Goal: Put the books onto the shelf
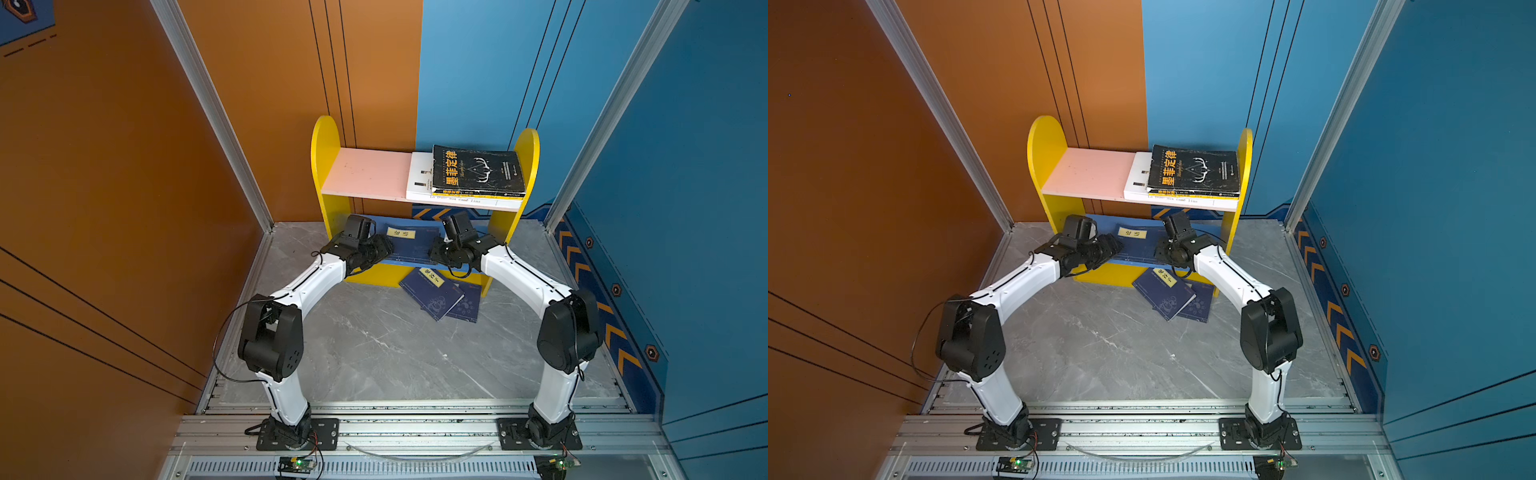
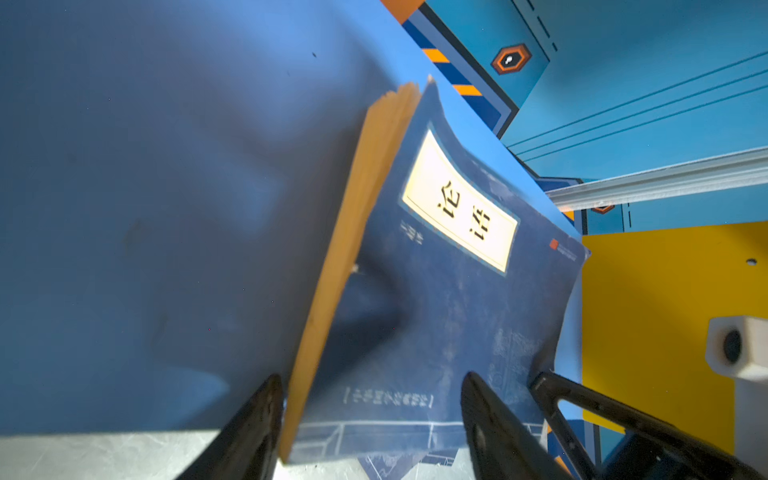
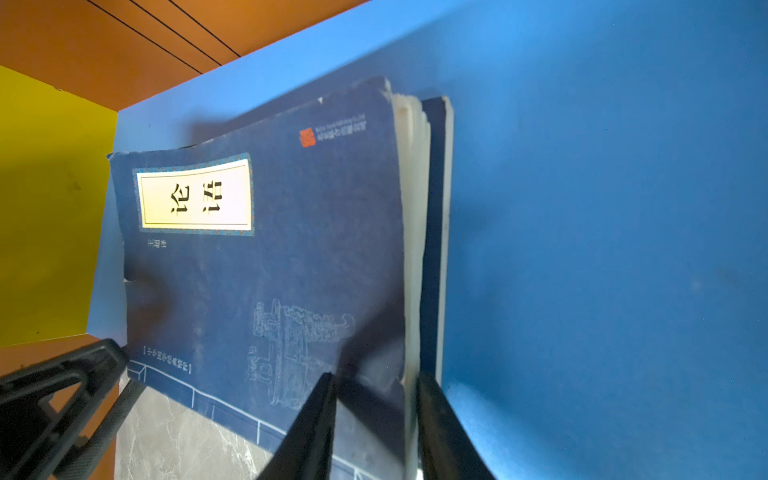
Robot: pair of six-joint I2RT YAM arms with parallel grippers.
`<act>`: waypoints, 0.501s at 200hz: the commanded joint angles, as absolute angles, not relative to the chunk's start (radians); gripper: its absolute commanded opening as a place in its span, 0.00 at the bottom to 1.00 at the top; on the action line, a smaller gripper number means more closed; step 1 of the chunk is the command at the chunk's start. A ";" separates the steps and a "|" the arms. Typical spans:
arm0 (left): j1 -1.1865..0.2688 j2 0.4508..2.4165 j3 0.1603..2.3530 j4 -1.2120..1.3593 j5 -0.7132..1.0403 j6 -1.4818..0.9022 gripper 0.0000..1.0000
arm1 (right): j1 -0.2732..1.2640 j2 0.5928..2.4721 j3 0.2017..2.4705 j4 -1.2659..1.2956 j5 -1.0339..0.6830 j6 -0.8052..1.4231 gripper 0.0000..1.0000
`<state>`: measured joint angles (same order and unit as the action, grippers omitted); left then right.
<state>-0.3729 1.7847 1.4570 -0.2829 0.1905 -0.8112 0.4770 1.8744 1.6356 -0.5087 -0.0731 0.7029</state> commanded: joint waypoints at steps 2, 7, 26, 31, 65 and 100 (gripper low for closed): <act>-0.397 1.790 1.510 -0.344 0.157 -0.760 0.69 | 0.486 1.886 1.665 -0.530 -0.054 0.701 0.35; -0.401 1.793 1.518 -0.356 0.150 -0.753 0.69 | 0.486 1.886 1.664 -0.531 -0.054 0.701 0.35; -0.412 1.798 1.543 -0.392 0.125 -0.728 0.69 | 0.485 1.887 1.663 -0.532 -0.052 0.701 0.35; -0.414 1.799 1.548 -0.400 0.119 -0.723 0.69 | 0.485 1.888 1.666 -0.532 -0.052 0.700 0.35; -0.426 1.808 1.587 -0.460 0.076 -0.684 0.70 | 0.483 1.888 1.670 -0.532 -0.052 0.699 0.36; -0.431 1.833 1.619 -0.501 0.067 -0.657 0.70 | 0.483 1.892 1.683 -0.533 -0.052 0.695 0.35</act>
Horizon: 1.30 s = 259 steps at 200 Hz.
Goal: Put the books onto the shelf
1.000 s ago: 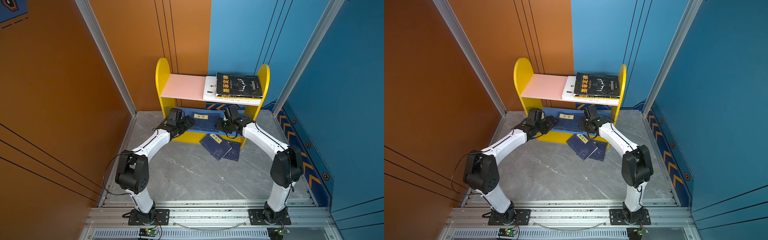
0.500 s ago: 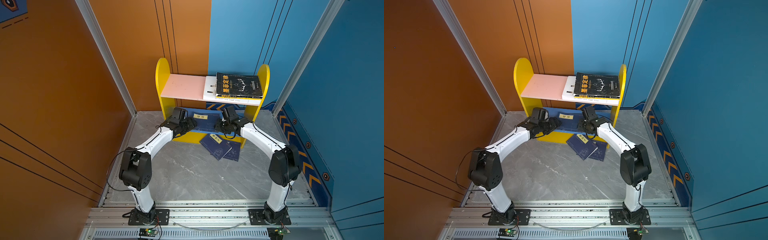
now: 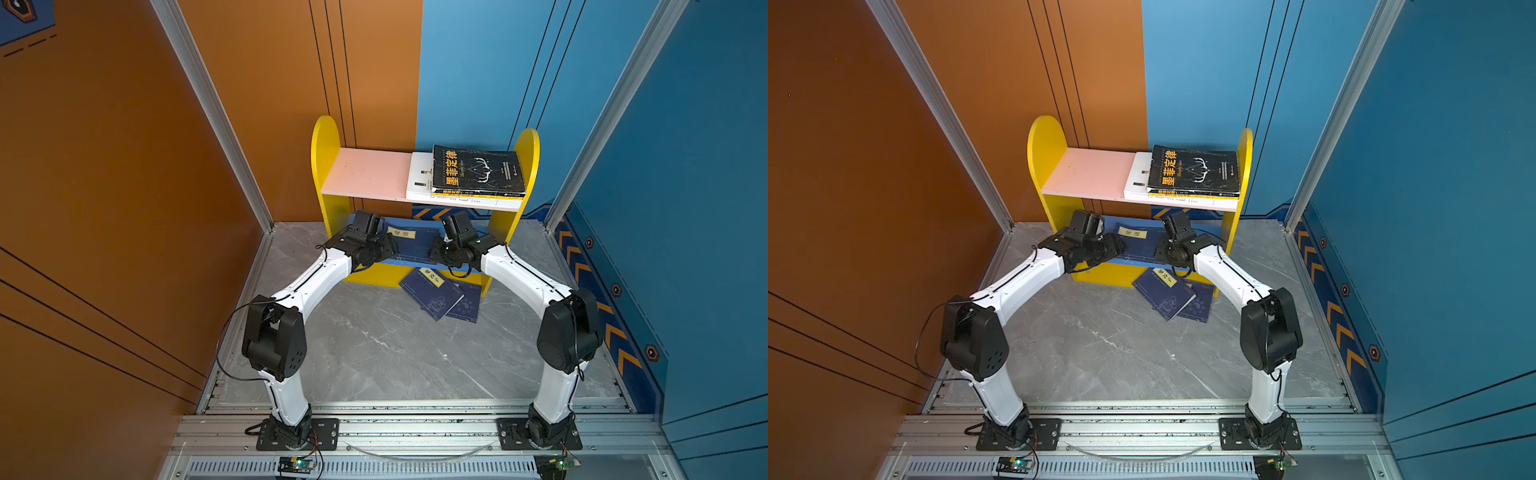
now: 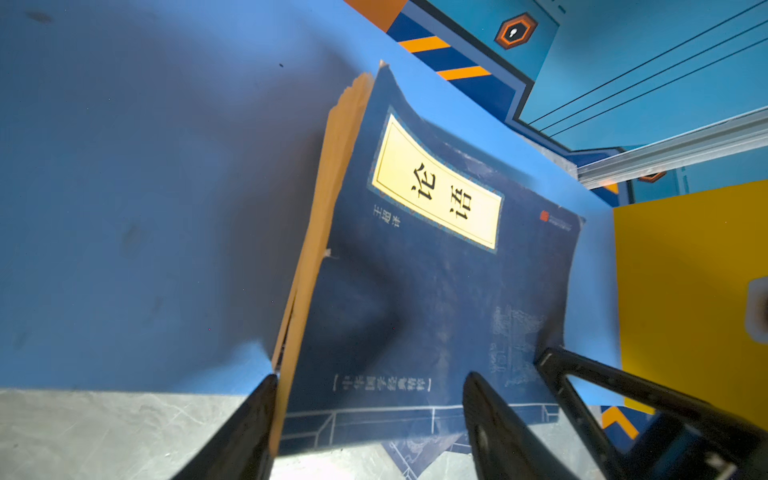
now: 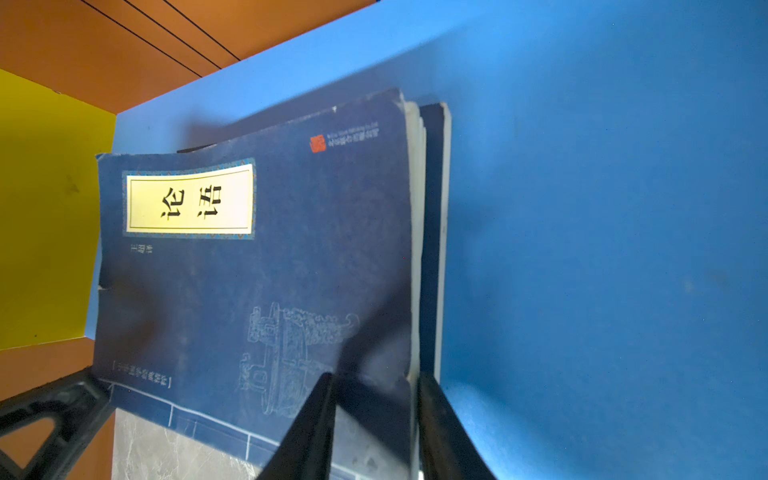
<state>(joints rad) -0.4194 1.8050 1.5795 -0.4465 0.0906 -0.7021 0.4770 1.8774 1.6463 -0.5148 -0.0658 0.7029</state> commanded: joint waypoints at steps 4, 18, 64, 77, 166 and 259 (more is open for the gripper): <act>-0.431 1.835 1.621 -0.501 0.069 -0.657 0.70 | 0.483 1.892 1.685 -0.532 -0.051 0.695 0.35; -0.430 1.843 1.628 -0.500 0.071 -0.655 0.70 | 0.482 1.895 1.693 -0.532 -0.050 0.694 0.35; -0.434 1.855 1.647 -0.499 0.074 -0.639 0.70 | 0.482 1.901 1.700 -0.532 -0.046 0.694 0.35; -0.435 1.859 1.653 -0.500 0.074 -0.633 0.70 | 0.482 1.899 1.699 -0.533 -0.045 0.695 0.35; -0.444 1.893 1.703 -0.499 0.104 -0.598 0.70 | 0.480 1.884 1.674 -0.538 -0.022 0.699 0.35; -0.445 1.886 1.695 -0.514 0.071 -0.603 0.73 | 0.472 1.891 1.659 -0.540 -0.016 0.703 0.35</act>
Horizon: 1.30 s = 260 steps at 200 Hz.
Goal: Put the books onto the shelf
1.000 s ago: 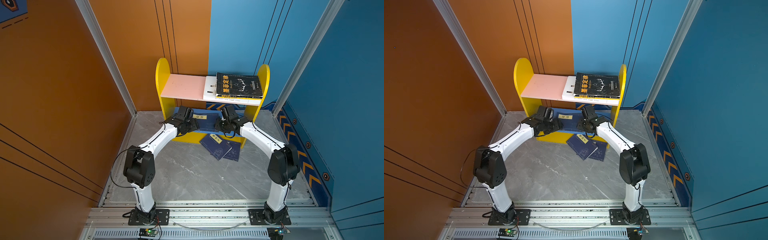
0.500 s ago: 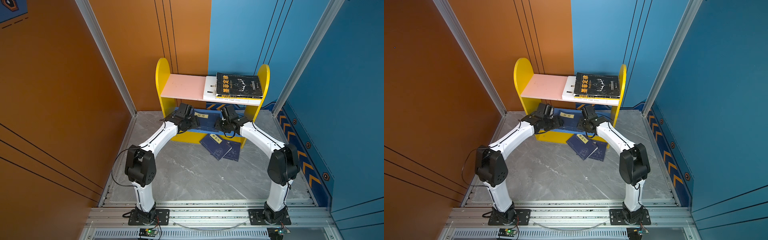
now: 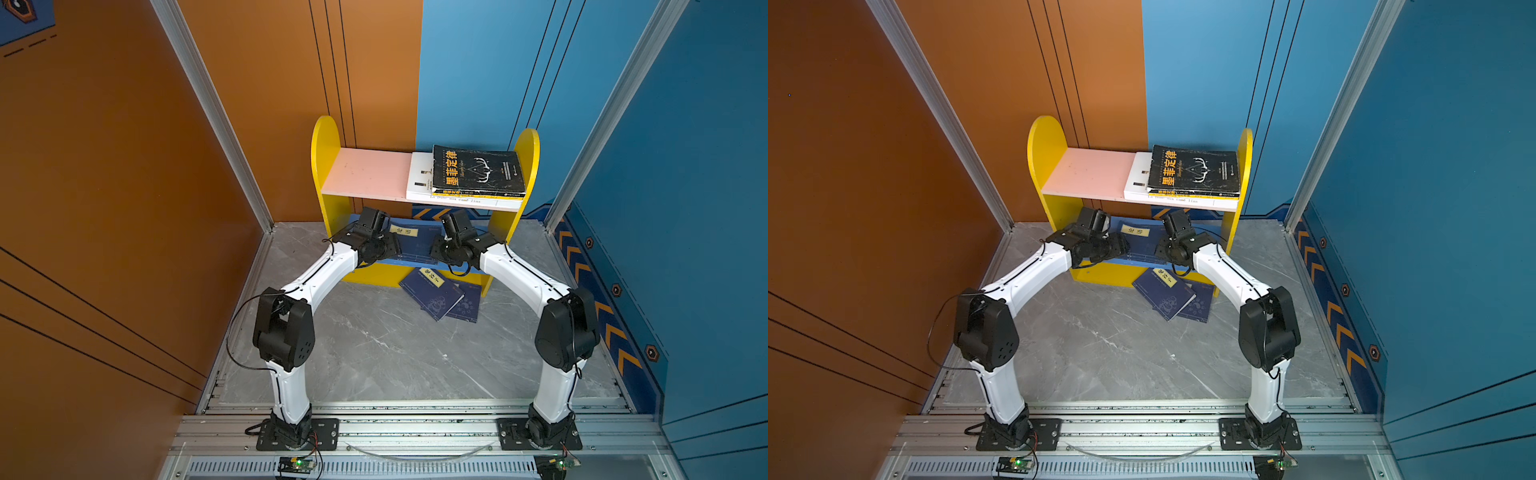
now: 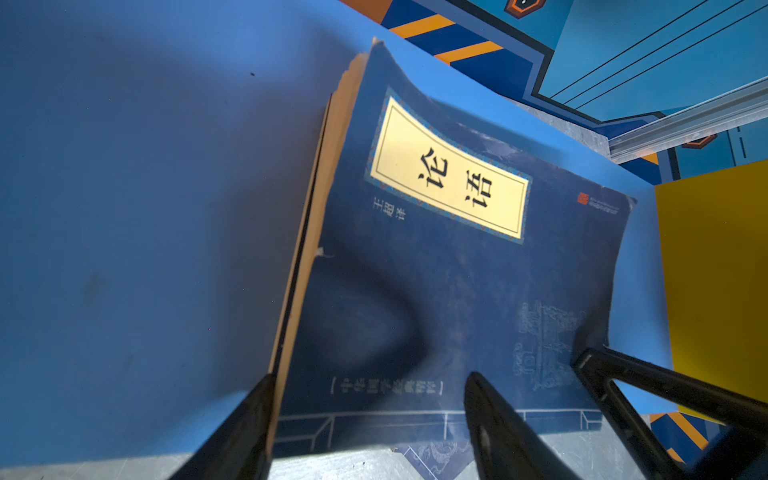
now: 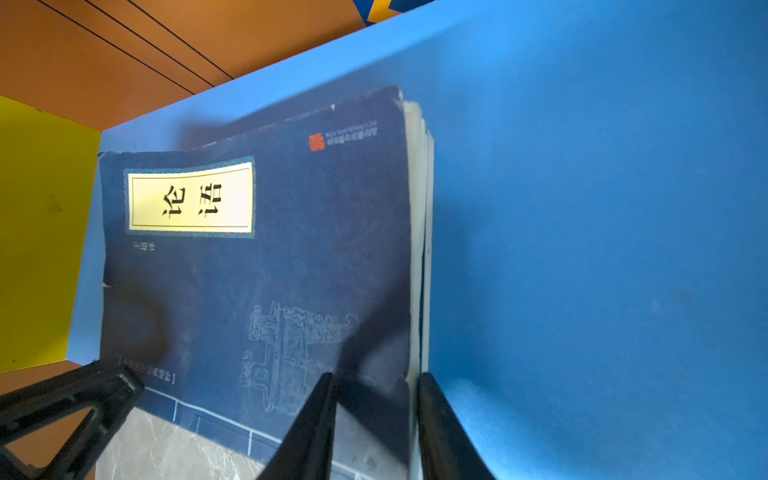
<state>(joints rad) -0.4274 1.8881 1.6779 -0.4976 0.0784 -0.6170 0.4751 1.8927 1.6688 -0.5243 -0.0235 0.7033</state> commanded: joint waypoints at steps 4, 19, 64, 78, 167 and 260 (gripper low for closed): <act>-0.443 1.884 1.694 -0.515 0.065 -0.604 0.73 | 0.472 1.890 1.658 -0.541 -0.014 0.703 0.35; -0.444 1.874 1.692 -0.520 0.046 -0.600 0.75 | 0.471 1.886 1.651 -0.542 -0.007 0.703 0.35; -0.442 1.866 1.701 -0.550 0.000 -0.572 0.78 | 0.468 1.878 1.641 -0.546 0.001 0.706 0.36; -0.440 1.867 1.703 -0.556 -0.004 -0.567 0.78 | 0.468 1.875 1.640 -0.548 0.003 0.706 0.38; -0.439 1.930 1.751 -0.544 0.086 -0.513 0.77 | 0.462 1.896 1.640 -0.532 -0.044 0.727 0.41; -0.448 1.884 1.655 -0.471 0.163 -0.552 0.75 | 0.466 1.879 1.585 -0.474 -0.115 0.778 0.40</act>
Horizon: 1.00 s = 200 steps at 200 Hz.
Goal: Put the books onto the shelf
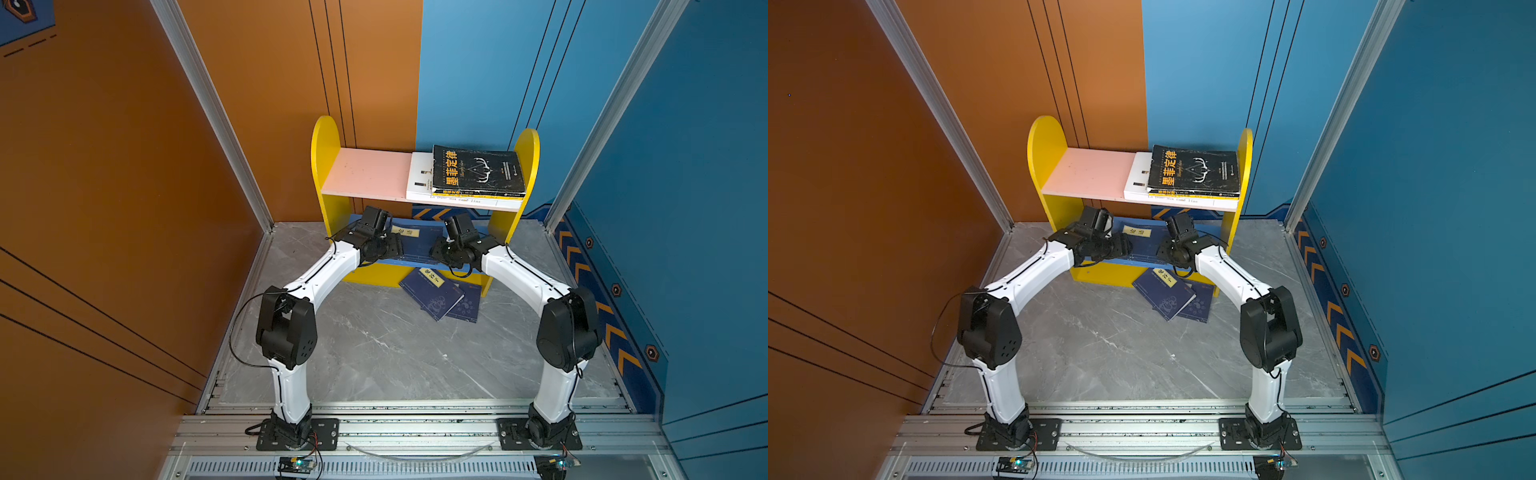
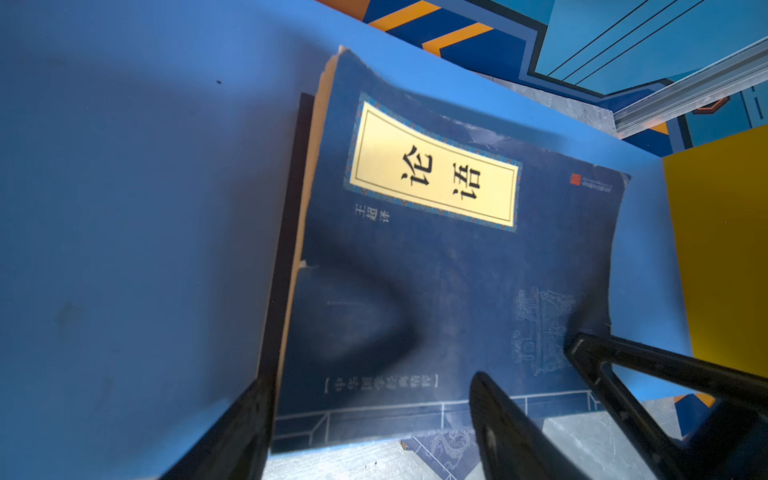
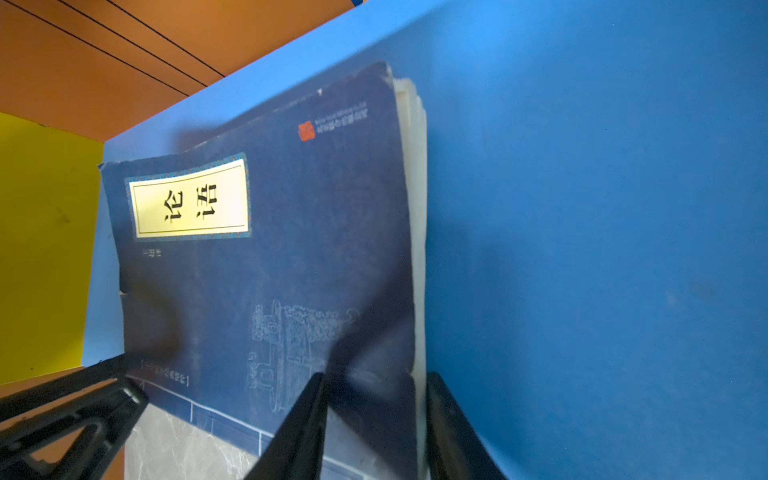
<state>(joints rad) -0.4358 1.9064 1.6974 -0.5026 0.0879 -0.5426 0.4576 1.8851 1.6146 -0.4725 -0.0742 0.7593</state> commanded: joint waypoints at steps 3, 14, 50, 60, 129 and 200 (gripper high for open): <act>-0.448 1.882 1.654 -0.472 0.161 -0.550 0.75 | 0.467 1.879 1.585 -0.474 -0.115 0.779 0.40; -0.440 1.876 1.645 -0.473 0.152 -0.544 0.75 | 0.469 1.875 1.585 -0.475 -0.113 0.778 0.40; -0.404 1.849 1.635 -0.471 0.149 -0.538 0.77 | 0.477 1.864 1.586 -0.507 -0.062 0.768 0.43; -0.397 1.844 1.635 -0.472 0.151 -0.533 0.77 | 0.477 1.860 1.587 -0.515 -0.050 0.763 0.43; -0.412 1.858 1.618 -0.471 0.157 -0.532 0.78 | 0.499 1.878 1.623 -0.551 -0.017 0.724 0.44; -0.441 1.861 1.605 -0.470 0.176 -0.539 0.73 | 0.520 1.900 1.651 -0.578 0.000 0.702 0.46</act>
